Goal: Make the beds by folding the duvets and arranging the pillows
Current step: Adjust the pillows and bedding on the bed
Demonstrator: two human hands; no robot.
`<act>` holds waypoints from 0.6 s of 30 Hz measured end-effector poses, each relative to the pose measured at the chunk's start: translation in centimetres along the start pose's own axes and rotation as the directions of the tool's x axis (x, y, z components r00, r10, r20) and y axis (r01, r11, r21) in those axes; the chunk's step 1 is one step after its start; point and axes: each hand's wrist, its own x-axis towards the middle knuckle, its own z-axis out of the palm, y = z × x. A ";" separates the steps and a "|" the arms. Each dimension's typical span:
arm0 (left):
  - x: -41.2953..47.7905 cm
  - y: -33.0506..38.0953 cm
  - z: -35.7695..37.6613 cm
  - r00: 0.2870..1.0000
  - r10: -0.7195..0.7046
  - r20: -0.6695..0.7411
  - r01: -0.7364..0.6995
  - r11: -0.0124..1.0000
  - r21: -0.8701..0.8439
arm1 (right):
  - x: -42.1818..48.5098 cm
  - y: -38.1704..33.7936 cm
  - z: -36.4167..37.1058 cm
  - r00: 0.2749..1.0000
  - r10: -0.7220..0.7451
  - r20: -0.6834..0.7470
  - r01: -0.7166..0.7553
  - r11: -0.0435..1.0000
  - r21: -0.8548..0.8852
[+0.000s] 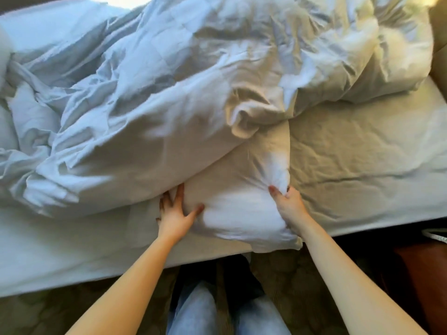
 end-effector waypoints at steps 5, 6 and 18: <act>-0.2 0.8 1.8 0.996 -0.083 0.045 0.089 0.979 -0.184 | -4.6 3.0 -7.4 0.997 0.070 0.021 -0.071 0.997 0.025; 0.0 0.8 2.4 0.992 -0.095 0.082 0.108 0.979 -0.172 | -4.9 4.4 -8.2 0.994 0.106 0.023 -0.106 0.994 -0.014; 5.2 0.4 5.5 0.949 -0.312 0.052 0.284 0.767 -0.575 | 7.8 5.9 -8.0 0.997 0.018 0.076 -0.001 0.975 -0.222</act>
